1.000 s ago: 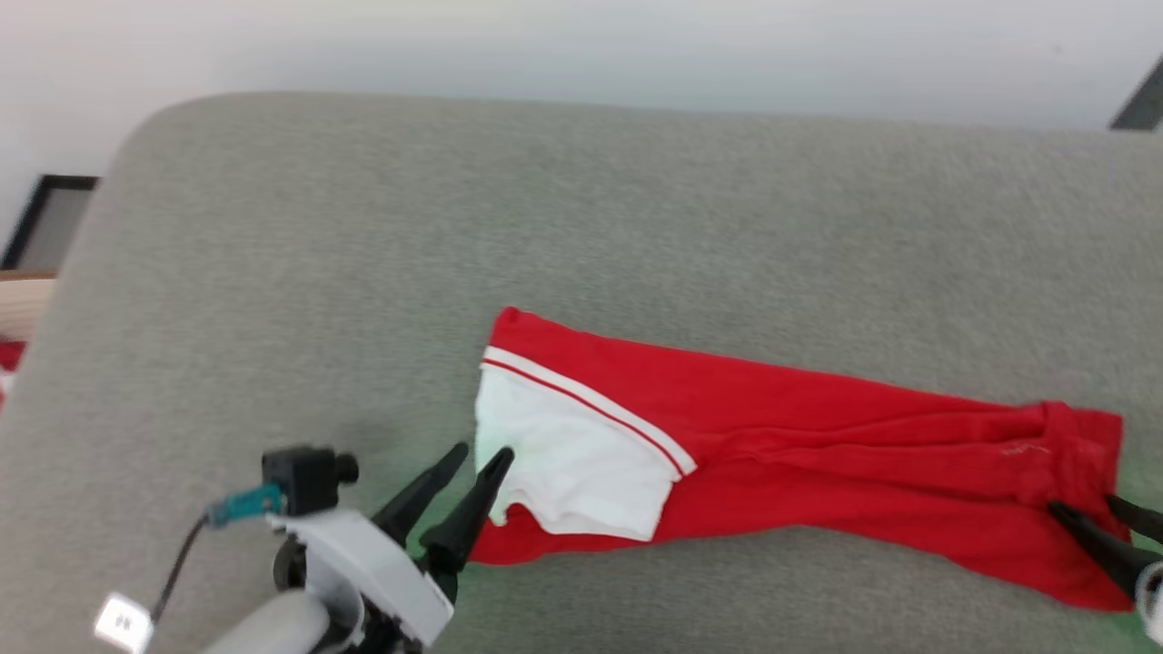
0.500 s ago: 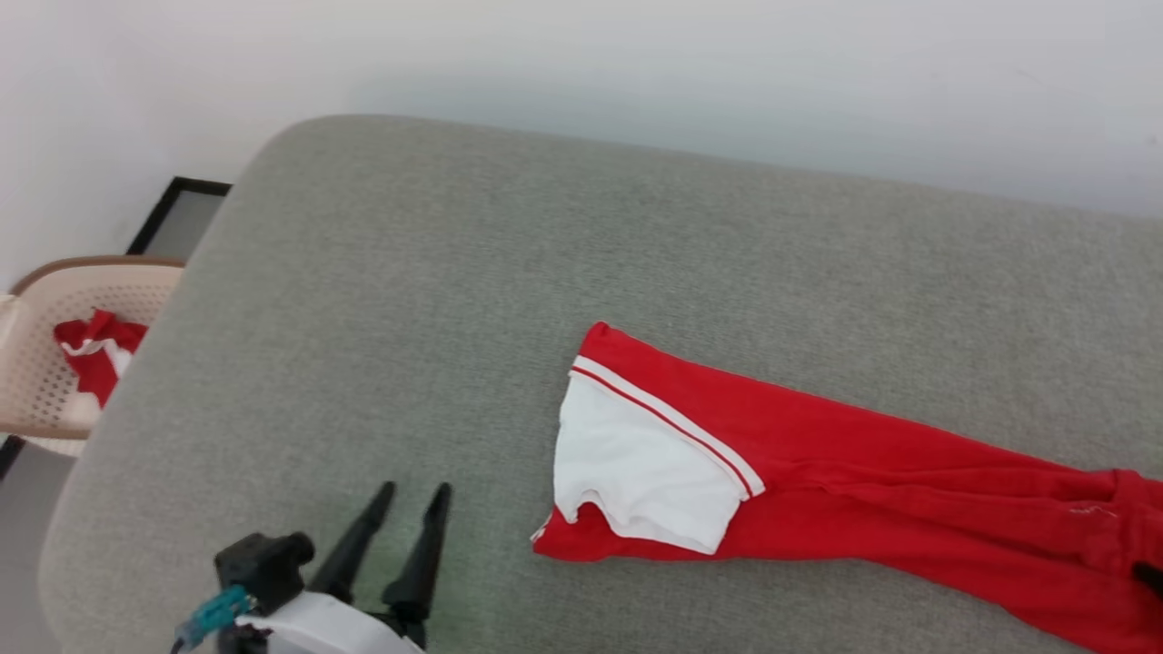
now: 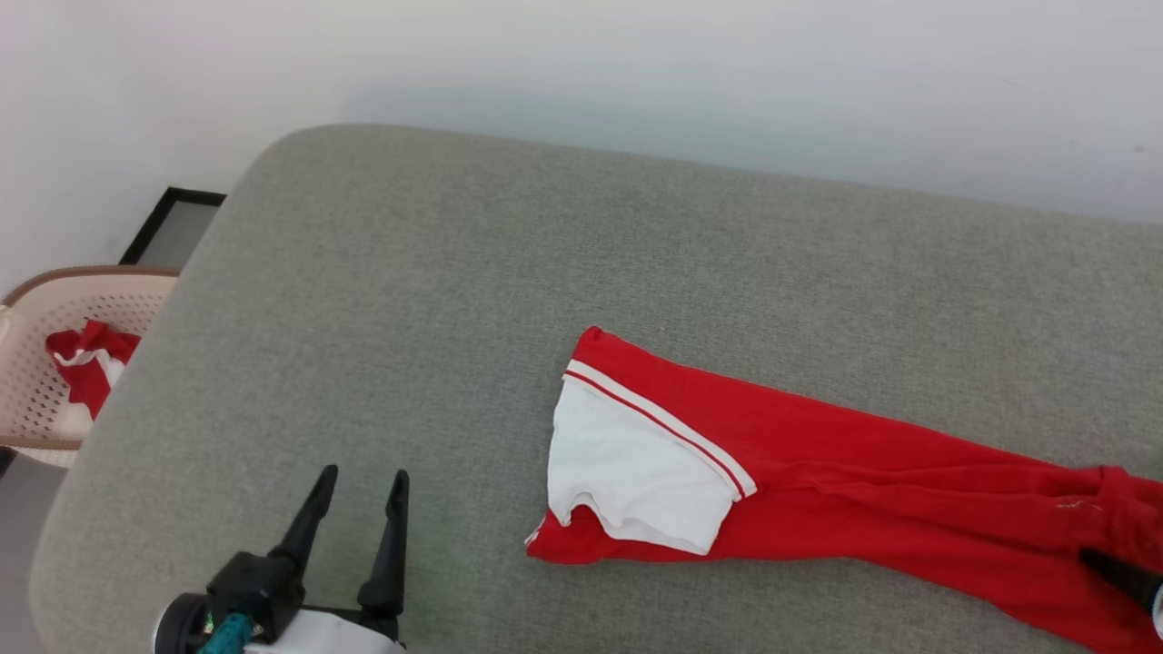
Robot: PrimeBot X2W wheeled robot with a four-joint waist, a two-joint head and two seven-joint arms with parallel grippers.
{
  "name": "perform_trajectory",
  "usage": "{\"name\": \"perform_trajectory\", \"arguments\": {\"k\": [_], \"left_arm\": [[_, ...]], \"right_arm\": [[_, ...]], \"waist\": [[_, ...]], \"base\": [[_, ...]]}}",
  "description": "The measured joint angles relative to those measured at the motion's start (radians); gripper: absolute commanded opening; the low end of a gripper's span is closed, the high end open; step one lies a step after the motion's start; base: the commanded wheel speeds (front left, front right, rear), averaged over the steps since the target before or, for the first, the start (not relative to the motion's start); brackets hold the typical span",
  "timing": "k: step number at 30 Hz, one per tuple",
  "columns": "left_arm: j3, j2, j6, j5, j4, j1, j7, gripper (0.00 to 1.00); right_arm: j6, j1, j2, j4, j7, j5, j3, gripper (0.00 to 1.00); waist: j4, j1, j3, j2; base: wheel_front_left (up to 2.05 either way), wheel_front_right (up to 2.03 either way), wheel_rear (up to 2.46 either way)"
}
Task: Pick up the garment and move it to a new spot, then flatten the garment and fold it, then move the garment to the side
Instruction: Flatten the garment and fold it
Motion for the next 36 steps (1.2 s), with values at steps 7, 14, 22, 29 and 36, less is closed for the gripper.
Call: {"name": "perform_trajectory", "arguments": {"k": [7, 14, 22, 29, 36], "left_arm": [[0.033, -0.036, -0.021, 0.042, 0.018, 0.005, 0.0, 1.0], [0.061, -0.04, -0.026, 0.066, -0.012, 0.005, 0.0, 1.0], [0.061, -0.037, -0.027, 0.063, -0.04, 0.0, 0.0, 1.0], [0.05, -0.036, -0.027, 0.053, -0.042, -0.027, 0.0, 1.0], [0.038, -0.036, -0.027, 0.055, -0.035, -0.034, 0.0, 1.0]], "right_arm": [[0.0, -0.078, 0.085, 0.067, -0.023, -0.088, -0.046, 0.0], [0.0, -0.101, 0.074, 0.037, -0.036, -0.108, -0.065, 0.0], [0.0, -0.113, -0.089, 0.008, -0.062, -0.175, -0.146, 0.0], [0.0, -0.113, -0.224, 0.072, -0.116, -0.207, -0.251, 0.0], [0.0, -0.094, -0.183, -0.017, -0.081, -0.166, -0.181, 0.0]], "waist": [[-0.018, 0.0, 0.014, 0.0], [-0.045, 0.0, 0.026, 0.0], [-0.094, 0.0, 0.061, 0.0], [-0.127, 0.0, 0.1, 0.0], [-0.137, 0.0, 0.089, 0.0]], "base": [[0.0, 0.0, 0.0], [0.0, 0.0, 0.0], [0.0, 0.0, 0.0], [0.0, 0.0, 0.0], [0.0, 0.0, 0.0]]}}
